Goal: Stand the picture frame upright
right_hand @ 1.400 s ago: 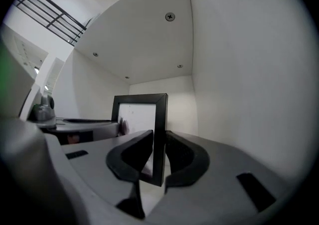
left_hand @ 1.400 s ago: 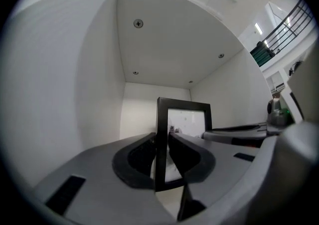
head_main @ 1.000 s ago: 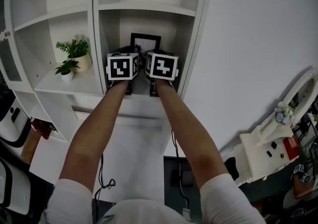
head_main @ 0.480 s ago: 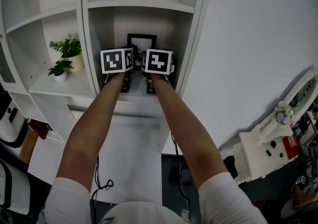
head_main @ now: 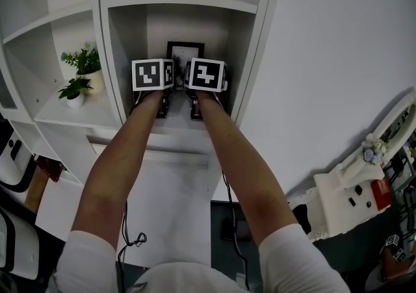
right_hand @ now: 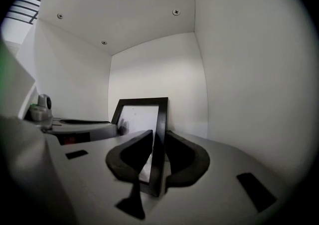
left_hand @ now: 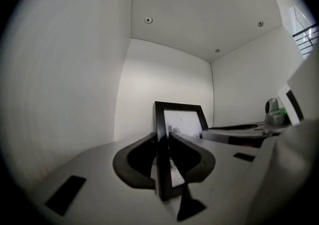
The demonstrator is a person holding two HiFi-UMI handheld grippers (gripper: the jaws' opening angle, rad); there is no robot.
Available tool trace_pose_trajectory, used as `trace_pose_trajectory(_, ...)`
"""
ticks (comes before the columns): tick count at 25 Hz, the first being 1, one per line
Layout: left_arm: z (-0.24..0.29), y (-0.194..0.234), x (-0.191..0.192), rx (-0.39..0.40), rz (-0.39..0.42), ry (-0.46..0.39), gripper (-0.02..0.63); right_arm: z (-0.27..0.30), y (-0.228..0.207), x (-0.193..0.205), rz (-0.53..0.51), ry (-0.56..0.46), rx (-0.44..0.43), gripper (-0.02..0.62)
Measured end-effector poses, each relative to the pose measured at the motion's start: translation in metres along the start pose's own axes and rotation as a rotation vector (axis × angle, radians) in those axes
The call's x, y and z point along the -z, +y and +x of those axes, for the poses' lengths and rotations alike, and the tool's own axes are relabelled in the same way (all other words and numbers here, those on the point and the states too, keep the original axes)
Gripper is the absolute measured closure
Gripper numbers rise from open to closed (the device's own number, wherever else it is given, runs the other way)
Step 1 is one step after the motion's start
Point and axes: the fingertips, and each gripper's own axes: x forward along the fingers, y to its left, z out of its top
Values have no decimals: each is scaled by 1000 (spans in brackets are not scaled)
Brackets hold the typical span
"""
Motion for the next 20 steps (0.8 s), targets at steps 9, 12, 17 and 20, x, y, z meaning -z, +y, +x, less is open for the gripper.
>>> trace_pose_trajectory(9,2,3,-12,-10,3,-57,517,1,4,-17,-64,-92,-7,515)
trace_pose_trajectory(12,6,5,-11,-11,4,-43,517,8,4,-15,-88,-70,-7,515)
trace_pose_trajectory(17,9,5,-11,-7,9,-35,517,11,2,-11,-50,-41,-17,514)
trace_pose_trajectory(20,12,4,-11,1,12,-34,517,12,3,-15,-52,-53,-24,499)
